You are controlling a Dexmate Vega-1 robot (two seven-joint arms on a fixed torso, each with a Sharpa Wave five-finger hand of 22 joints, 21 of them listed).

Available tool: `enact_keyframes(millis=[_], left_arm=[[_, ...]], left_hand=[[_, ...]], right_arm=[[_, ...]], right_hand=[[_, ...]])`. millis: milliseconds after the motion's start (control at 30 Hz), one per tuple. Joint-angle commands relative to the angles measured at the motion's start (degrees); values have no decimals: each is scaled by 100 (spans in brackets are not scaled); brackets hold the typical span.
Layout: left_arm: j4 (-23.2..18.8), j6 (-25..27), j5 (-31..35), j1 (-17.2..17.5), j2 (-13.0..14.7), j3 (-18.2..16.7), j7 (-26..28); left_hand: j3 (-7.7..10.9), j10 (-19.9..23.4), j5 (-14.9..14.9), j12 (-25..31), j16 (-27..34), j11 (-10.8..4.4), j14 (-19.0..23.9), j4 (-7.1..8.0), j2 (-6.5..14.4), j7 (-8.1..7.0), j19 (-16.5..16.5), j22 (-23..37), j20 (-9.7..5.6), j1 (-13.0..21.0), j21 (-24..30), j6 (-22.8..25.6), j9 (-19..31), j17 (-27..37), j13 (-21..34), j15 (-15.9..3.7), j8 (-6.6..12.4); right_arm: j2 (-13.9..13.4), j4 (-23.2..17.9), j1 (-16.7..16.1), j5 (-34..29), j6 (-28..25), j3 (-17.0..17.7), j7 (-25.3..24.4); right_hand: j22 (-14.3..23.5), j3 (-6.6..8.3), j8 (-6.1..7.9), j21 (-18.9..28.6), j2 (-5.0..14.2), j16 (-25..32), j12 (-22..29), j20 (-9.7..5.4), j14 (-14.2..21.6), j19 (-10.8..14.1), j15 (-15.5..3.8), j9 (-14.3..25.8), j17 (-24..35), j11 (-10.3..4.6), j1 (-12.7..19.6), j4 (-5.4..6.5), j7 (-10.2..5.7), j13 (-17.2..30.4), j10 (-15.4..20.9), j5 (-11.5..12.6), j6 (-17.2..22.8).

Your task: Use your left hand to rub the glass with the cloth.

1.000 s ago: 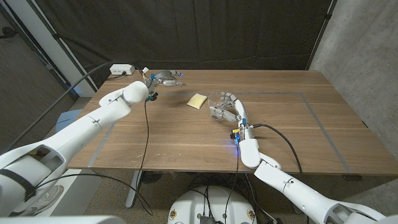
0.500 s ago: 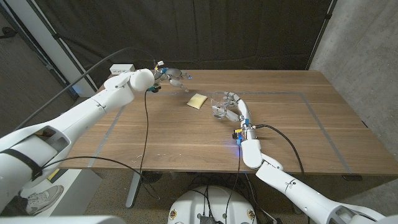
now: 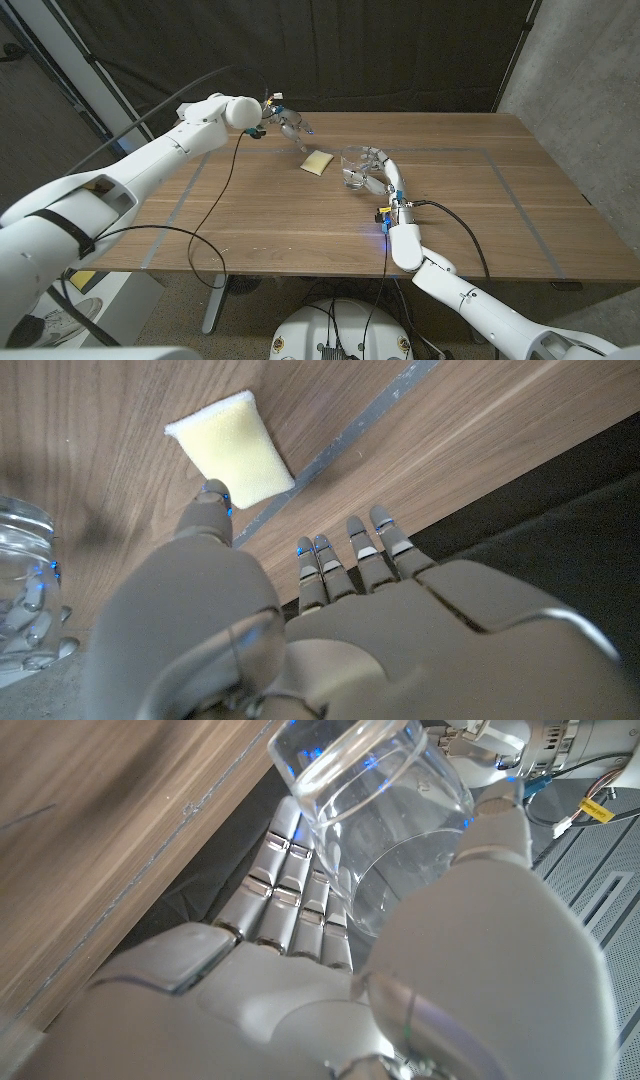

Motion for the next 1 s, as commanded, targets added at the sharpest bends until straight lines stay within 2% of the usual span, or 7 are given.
enact_keyframes(millis=[33,133,367,833,1000], left_arm=[[713,-201,340,-430,-479,337,-277],[869,-260,409,-501,-573,434,-260],[1103,-343,551,-606,-723,617,-243],[1077,-357,954,-551,-799,911,-155],[1114,-369,979,-529,-843,946,-183]], left_hand=[[-20,60,43,27,8,-14,42,41,8,10,36,29,18,-21,-21,59,12,36,8,-307,-16],[-35,102,43,38,18,-70,78,53,10,-6,44,30,20,-28,-18,97,11,46,8,-316,-11],[-54,231,45,71,30,-80,134,64,27,-32,77,30,18,-10,-6,259,10,66,6,-326,31],[-100,578,43,149,78,-80,324,68,35,-20,164,30,10,50,30,610,5,106,7,-404,109],[-130,499,36,95,79,-63,347,98,41,64,178,32,-10,22,37,537,-1,120,5,-418,53]], right_arm=[[-13,17,-20,12,26,37,-38],[-16,19,-23,10,26,47,-51],[-36,-12,-61,35,1,70,-48],[-22,22,-69,63,58,95,-82],[-30,20,-78,58,64,94,-78]], right_hand=[[14,55,4,49,1157,100,34,-456,573,-26,-1454,29,466,-599,1097,70,-994,28,681,-28,1022],[11,56,0,65,1161,98,32,-458,578,-27,-1455,30,478,-615,1101,71,-990,35,682,-40,1029],[7,54,-8,90,1160,90,29,-462,581,-39,-1455,32,497,-617,1111,69,-985,47,682,-59,1038],[-2,57,-29,144,1174,79,21,-479,595,-69,-1455,36,543,-616,1130,70,-987,73,682,-97,1047],[-5,56,-36,161,1177,75,17,-487,593,-77,-1455,37,557,-625,1135,71,-987,81,680,-109,1050]])
